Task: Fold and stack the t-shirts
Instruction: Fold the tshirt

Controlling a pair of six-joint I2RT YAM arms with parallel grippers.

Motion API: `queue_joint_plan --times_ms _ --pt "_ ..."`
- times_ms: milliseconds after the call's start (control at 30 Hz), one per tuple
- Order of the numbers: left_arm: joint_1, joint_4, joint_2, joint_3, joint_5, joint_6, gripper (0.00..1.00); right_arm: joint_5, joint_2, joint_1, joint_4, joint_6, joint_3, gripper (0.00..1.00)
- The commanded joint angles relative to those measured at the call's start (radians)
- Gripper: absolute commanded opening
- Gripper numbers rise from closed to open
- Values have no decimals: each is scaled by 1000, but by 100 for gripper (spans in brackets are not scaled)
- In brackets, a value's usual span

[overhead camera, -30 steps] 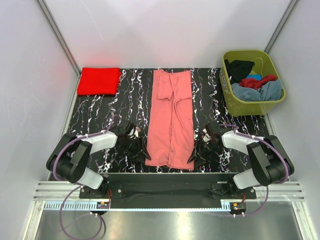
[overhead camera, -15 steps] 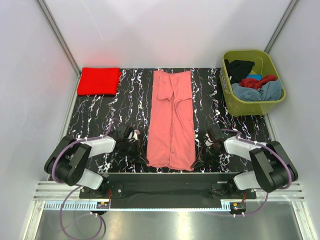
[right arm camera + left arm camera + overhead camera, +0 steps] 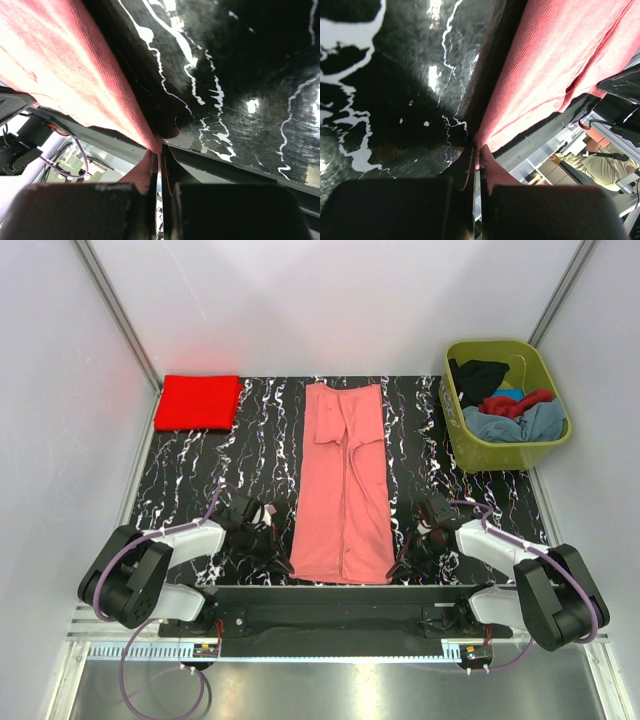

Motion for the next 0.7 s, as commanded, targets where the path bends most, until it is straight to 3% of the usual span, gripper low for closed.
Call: queue_joint_plan --times_ms 0,233,433,667 --pt "-7 -39 -19 -25 -39 8 0 23 -14 10 -28 13 11 0" --pt "-10 -61 -40 58 -16 14 0 6 -20 8 -31 8 91 0" --pt "39 -120 -51 223 -36 -18 0 27 81 -44 -102 -50 313 0" --pt "130 -155 197 552 -16 17 0 0 348 -166 -177 -188 646 0"
